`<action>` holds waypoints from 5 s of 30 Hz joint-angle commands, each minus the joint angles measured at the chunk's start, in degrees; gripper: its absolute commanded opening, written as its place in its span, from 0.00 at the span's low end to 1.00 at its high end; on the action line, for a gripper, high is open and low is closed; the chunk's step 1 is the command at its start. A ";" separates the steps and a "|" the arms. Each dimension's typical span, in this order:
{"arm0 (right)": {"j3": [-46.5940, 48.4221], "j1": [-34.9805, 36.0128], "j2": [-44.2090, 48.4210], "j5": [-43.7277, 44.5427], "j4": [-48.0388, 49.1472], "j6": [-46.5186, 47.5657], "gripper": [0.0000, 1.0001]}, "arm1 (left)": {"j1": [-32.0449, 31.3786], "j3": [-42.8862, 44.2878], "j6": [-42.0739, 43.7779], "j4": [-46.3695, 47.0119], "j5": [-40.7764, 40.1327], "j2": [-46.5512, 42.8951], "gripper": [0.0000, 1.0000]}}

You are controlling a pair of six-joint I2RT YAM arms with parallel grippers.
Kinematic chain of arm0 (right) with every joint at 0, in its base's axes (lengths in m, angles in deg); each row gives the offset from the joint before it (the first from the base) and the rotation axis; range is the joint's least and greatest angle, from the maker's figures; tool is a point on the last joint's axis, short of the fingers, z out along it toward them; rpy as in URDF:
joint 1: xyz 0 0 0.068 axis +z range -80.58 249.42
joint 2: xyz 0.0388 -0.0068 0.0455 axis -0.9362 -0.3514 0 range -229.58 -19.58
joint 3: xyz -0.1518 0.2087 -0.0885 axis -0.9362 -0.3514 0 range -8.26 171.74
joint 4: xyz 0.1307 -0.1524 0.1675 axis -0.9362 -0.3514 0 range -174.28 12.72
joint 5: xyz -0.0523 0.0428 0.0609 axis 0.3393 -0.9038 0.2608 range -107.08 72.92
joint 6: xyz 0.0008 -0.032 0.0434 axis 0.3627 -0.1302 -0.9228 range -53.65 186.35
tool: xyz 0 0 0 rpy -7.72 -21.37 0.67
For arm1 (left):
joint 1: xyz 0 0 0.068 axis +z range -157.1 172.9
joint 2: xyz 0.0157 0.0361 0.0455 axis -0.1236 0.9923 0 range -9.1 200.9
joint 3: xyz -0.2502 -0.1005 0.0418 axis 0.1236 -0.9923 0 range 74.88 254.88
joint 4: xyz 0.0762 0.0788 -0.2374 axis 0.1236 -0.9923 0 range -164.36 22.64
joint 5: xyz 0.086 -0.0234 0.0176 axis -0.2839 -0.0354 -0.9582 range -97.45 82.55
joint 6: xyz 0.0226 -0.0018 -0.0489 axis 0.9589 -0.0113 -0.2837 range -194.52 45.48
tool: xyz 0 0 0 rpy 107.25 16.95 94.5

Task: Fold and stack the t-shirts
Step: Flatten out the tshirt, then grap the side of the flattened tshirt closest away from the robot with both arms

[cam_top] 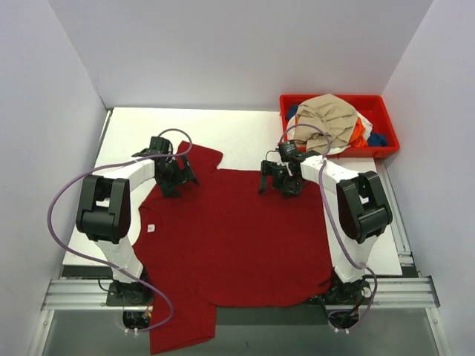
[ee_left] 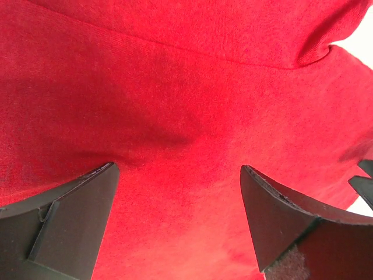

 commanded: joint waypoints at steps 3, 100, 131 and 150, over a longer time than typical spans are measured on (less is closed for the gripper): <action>5.93 -2.07 -6.15 -0.64 -0.87 -0.71 0.96 | 0.91 6.99 2.17 3.01 -0.57 8.89 0.97; 26.87 -3.39 -6.71 2.52 -14.49 0.61 0.96 | 2.93 12.05 7.90 -7.79 -35.28 -14.62 0.97; 6.03 -2.16 11.85 4.10 -9.13 -3.70 0.95 | 12.68 -30.08 -15.05 -12.38 -30.20 -37.41 0.66; -0.20 -1.89 16.06 5.33 -9.31 -3.44 0.95 | 13.83 -33.25 -12.42 -4.90 -28.61 -32.32 0.34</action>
